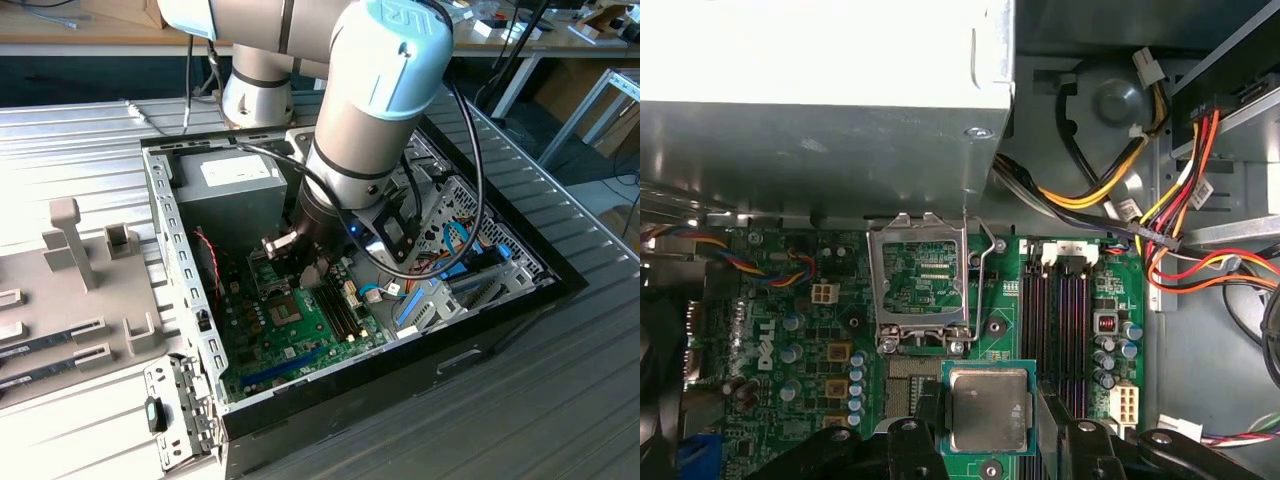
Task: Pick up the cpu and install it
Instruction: 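Place the cpu into insertion slot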
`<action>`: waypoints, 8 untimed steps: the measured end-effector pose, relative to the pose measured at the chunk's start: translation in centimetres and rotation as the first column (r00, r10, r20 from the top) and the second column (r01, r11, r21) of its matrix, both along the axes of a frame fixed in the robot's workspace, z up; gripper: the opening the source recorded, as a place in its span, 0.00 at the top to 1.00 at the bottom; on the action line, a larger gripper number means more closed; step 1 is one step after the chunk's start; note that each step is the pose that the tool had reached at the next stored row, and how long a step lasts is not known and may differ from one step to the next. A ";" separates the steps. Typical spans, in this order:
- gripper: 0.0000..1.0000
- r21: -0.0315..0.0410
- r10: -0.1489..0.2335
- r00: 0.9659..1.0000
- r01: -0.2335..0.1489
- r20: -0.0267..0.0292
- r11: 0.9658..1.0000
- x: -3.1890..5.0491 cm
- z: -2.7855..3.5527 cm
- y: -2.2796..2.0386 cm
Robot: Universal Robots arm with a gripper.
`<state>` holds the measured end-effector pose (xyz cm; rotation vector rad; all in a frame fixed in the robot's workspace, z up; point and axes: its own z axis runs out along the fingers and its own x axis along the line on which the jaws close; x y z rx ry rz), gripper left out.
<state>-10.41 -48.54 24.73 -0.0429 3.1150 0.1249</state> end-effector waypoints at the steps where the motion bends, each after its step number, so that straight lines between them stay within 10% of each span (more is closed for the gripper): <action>1: 0.53 0.000 0.000 1.000 0.000 0.000 1.000 0.00 -0.04 0.00; 8: 0.53 0.000 0.000 1.000 0.000 0.000 1.000 0.00 -0.41 0.00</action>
